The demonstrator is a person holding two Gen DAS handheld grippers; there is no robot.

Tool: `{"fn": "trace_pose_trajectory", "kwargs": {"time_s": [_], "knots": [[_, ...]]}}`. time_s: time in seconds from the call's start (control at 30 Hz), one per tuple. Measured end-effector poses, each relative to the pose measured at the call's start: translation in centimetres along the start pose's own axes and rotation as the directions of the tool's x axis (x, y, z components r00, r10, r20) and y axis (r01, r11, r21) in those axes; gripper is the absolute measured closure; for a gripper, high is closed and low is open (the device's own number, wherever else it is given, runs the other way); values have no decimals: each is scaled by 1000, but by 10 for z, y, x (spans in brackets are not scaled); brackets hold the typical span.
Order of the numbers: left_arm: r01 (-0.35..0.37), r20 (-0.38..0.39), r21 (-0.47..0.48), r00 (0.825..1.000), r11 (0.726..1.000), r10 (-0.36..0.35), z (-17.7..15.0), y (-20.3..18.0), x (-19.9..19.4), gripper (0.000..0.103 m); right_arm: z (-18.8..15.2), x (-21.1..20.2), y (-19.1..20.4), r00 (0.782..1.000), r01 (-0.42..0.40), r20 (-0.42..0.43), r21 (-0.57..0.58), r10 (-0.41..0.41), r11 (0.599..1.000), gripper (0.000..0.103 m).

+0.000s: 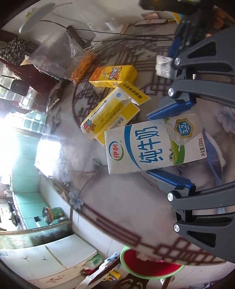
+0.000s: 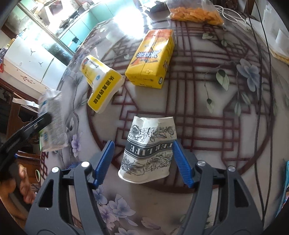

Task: Collect trash
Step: 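Carry the paper cup and white milk carton over the red bucket with both grippers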

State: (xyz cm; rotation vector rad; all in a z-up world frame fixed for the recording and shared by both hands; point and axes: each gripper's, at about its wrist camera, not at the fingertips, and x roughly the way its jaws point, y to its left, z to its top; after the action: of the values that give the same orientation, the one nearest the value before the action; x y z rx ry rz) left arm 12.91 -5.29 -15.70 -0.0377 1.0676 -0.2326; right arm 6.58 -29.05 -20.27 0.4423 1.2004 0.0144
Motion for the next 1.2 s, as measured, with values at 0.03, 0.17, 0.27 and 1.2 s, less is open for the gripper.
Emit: {"fn": "trace_pose_trajectory", "kwargs": {"time_s": [0.03, 0.17, 0.27, 1.2], "knots": [[-3, 6, 1, 1000, 1000, 3, -3, 3, -5, 49, 0, 1, 0, 1000, 1, -2, 3, -1, 1000, 38], [-9, 17, -8, 1000, 1000, 9, -10, 14, -19, 49, 1, 6, 3, 1000, 9, -13, -2, -9, 1000, 38], [-16, 24, -26, 1000, 1000, 17, -14, 22, -25, 49, 1, 11, 6, 1000, 12, -23, -6, -12, 1000, 38], [-17, 76, -76, 997, 997, 23, -39, 53, -63, 58, -12, -54, 78, 988, -32, 141, -163, 56, 986, 66]]}}
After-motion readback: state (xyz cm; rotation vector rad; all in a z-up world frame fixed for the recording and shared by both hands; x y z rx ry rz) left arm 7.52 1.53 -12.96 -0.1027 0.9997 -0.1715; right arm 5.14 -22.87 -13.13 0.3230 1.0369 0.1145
